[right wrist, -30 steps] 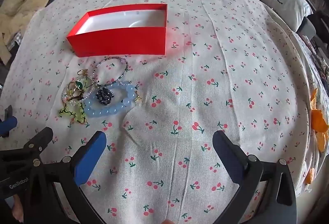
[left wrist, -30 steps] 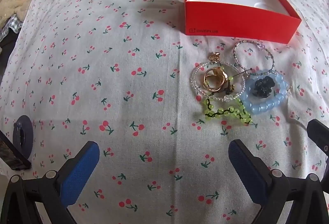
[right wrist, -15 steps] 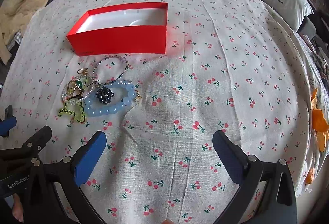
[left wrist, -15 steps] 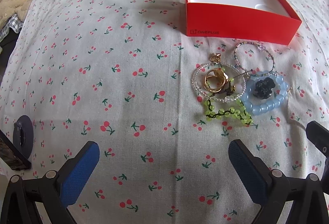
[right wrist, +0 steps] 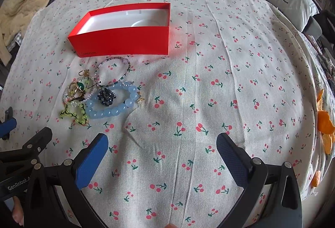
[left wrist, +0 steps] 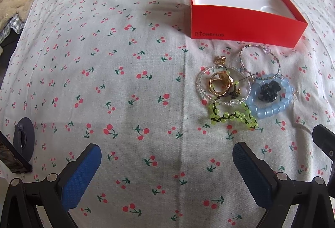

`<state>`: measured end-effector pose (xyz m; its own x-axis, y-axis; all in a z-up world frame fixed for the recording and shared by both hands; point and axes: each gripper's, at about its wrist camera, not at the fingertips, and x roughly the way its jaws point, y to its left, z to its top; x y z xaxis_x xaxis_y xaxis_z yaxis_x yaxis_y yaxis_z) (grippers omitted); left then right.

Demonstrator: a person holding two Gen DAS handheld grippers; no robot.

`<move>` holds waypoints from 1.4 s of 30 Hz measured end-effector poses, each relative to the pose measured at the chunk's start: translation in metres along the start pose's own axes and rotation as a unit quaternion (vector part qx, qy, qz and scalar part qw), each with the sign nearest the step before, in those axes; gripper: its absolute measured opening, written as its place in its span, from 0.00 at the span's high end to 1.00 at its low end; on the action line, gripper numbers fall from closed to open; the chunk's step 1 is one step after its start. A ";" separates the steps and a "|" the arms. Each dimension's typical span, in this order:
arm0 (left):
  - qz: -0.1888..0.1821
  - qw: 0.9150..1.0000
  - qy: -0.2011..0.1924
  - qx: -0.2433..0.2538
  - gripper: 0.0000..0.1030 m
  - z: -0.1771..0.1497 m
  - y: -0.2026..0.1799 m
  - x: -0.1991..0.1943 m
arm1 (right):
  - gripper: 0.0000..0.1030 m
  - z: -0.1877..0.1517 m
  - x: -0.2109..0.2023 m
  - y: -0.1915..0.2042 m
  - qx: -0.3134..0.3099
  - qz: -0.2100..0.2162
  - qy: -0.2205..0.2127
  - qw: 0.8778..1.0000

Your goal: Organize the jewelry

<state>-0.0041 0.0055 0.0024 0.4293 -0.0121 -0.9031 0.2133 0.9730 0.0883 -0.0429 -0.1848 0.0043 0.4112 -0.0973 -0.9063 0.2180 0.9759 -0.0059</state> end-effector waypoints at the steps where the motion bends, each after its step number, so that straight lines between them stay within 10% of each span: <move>1: 0.000 1.000 0.001 0.000 0.00 0.000 0.000 0.000 | 0.00 0.000 0.000 0.000 0.000 0.000 0.000 1.000; 42: -0.002 1.000 -0.010 -0.008 0.00 0.002 -0.001 -0.003 | 0.00 0.000 -0.001 -0.001 0.003 -0.001 -0.002 1.000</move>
<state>-0.0038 0.0046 0.0054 0.4465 -0.0206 -0.8945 0.2017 0.9763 0.0782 -0.0435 -0.1860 0.0056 0.4136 -0.0992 -0.9050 0.2234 0.9747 -0.0047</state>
